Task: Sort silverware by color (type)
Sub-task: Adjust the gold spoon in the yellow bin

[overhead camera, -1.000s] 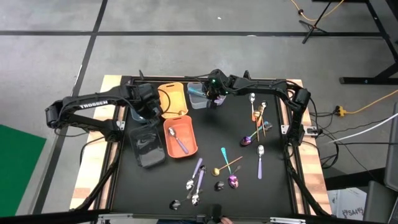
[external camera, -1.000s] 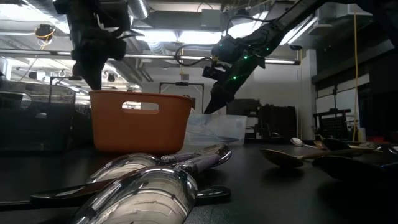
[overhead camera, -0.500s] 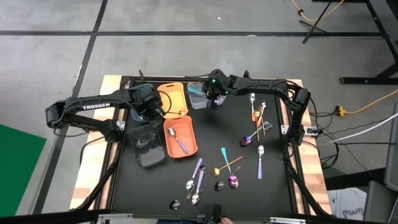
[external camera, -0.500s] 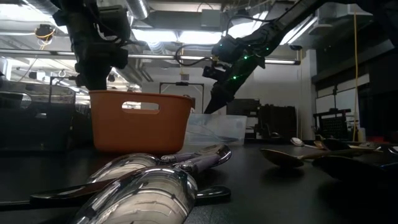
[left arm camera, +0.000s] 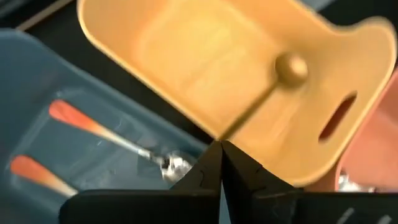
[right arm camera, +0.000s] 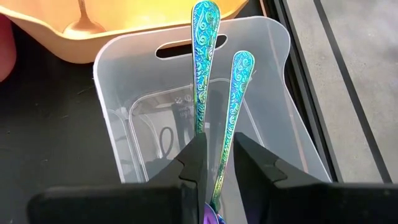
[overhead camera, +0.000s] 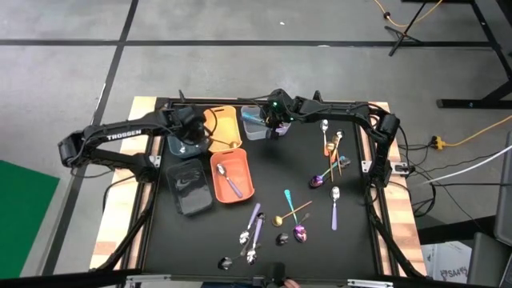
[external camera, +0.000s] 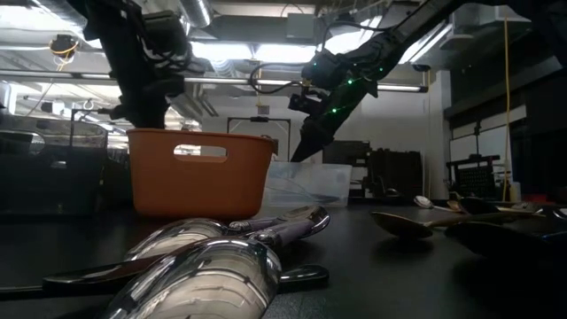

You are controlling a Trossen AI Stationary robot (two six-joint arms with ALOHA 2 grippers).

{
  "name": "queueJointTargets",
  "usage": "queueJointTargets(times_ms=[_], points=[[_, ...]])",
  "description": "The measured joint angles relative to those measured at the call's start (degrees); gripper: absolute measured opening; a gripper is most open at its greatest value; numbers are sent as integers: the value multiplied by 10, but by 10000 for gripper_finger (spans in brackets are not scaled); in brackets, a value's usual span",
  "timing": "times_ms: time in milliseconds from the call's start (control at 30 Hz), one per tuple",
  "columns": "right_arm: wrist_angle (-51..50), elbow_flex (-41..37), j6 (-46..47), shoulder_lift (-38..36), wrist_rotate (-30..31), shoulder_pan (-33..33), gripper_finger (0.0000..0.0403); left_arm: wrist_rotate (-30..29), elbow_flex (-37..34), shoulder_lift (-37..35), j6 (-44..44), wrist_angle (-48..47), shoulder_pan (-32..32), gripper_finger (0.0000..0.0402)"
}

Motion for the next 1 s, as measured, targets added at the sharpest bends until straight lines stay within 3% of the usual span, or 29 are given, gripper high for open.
queueJointTargets(times_ms=[267, 567, 800, 1000], points=[[0, 0, 0, 0, 0, 0, 67, 18, 0, 0, 1, 58, 31, 1], [0, 0, 0, 0, 0, 0, 67, 181, 0, 0, 95, 45, 35, 1], [0, 0, 0, 0, 0, 0, 67, 124, 0, 0, 96, -37, 35, 1], [0, 0, 0, 0, 0, 0, 67, 89, -3, 0, 96, -34, 35, 0]])
